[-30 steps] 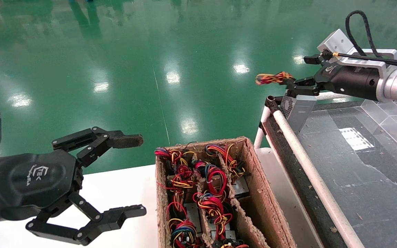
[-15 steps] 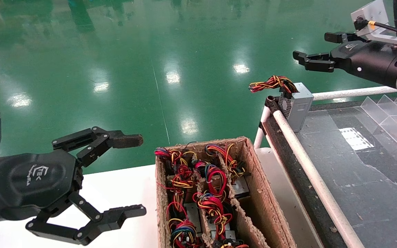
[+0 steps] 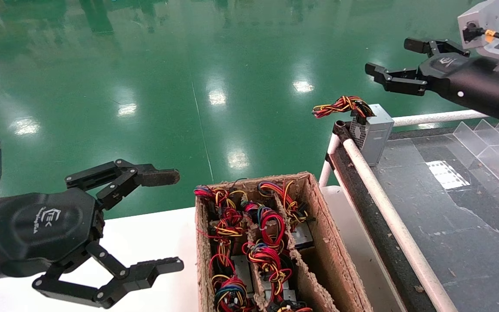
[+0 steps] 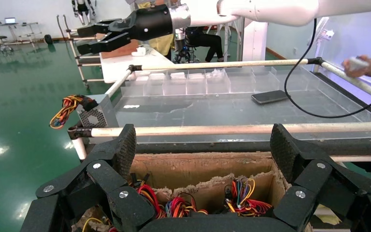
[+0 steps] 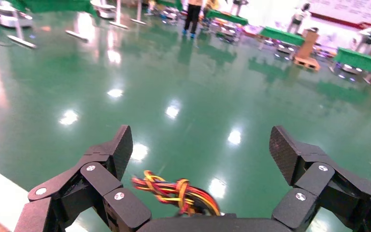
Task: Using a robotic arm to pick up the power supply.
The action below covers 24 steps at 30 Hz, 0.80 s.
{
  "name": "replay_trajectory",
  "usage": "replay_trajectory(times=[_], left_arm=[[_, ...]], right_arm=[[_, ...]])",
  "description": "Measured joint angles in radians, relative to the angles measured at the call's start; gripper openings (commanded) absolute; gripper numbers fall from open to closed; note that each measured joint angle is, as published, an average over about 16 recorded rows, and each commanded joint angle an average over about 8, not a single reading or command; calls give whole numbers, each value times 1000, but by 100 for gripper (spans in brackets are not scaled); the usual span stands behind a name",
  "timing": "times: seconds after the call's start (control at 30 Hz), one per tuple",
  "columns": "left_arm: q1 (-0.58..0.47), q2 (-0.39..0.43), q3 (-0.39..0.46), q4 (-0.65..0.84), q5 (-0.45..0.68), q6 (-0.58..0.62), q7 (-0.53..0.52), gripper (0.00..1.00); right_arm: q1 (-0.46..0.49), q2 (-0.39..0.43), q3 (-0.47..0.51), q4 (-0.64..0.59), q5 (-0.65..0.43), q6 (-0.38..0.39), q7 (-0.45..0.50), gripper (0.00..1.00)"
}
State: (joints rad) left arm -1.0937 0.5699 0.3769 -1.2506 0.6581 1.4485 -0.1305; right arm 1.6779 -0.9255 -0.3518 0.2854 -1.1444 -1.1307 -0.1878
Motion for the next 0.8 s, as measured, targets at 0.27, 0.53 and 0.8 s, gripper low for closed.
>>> replay_trajectory(times=[0.27, 0.53, 0.8], left_arm=[[0, 0, 0, 0, 0, 0, 0, 100], [0, 0, 0, 0, 0, 0, 0, 100], [0, 0, 0, 0, 0, 0, 0, 100]], right_arm=[[-106, 55, 13, 176, 73, -64, 66, 100], [-212, 111, 25, 352, 146, -128, 132, 100], [-272, 142, 33, 451, 187, -165, 169, 100]])
